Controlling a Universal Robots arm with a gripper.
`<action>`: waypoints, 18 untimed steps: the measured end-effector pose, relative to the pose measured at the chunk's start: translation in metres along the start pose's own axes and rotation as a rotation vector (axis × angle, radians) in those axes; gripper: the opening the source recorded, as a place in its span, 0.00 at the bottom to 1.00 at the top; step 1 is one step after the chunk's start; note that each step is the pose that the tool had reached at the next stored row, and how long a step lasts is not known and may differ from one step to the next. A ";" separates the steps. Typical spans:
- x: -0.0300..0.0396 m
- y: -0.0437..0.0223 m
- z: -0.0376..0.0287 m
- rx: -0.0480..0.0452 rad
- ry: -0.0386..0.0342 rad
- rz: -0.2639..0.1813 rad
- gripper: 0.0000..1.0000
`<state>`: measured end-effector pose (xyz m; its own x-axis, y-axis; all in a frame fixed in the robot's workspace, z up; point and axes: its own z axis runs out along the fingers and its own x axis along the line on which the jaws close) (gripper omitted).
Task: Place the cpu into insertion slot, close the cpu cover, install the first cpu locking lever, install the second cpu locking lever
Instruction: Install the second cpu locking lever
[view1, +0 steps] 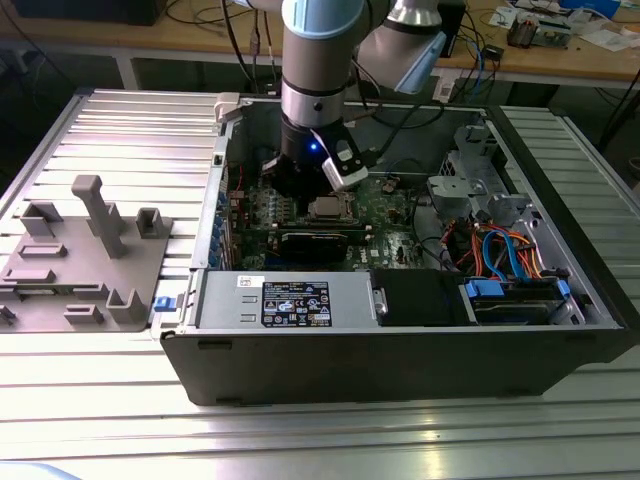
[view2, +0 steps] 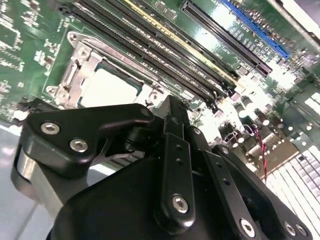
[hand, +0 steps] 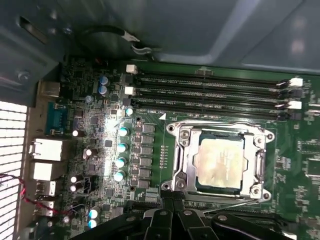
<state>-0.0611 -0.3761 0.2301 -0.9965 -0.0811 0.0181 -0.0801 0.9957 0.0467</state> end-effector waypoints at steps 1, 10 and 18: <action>-0.0021 0.0000 -0.0049 -0.0001 0.0011 0.000 0.11; -0.0106 0.0009 -0.0389 -0.0006 0.0086 0.000 0.11; -0.0150 -0.0206 -0.0387 -0.0148 0.0332 0.001 0.11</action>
<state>-0.0436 -0.3971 0.2675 -0.9953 -0.0816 0.0513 -0.0785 0.9950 0.0613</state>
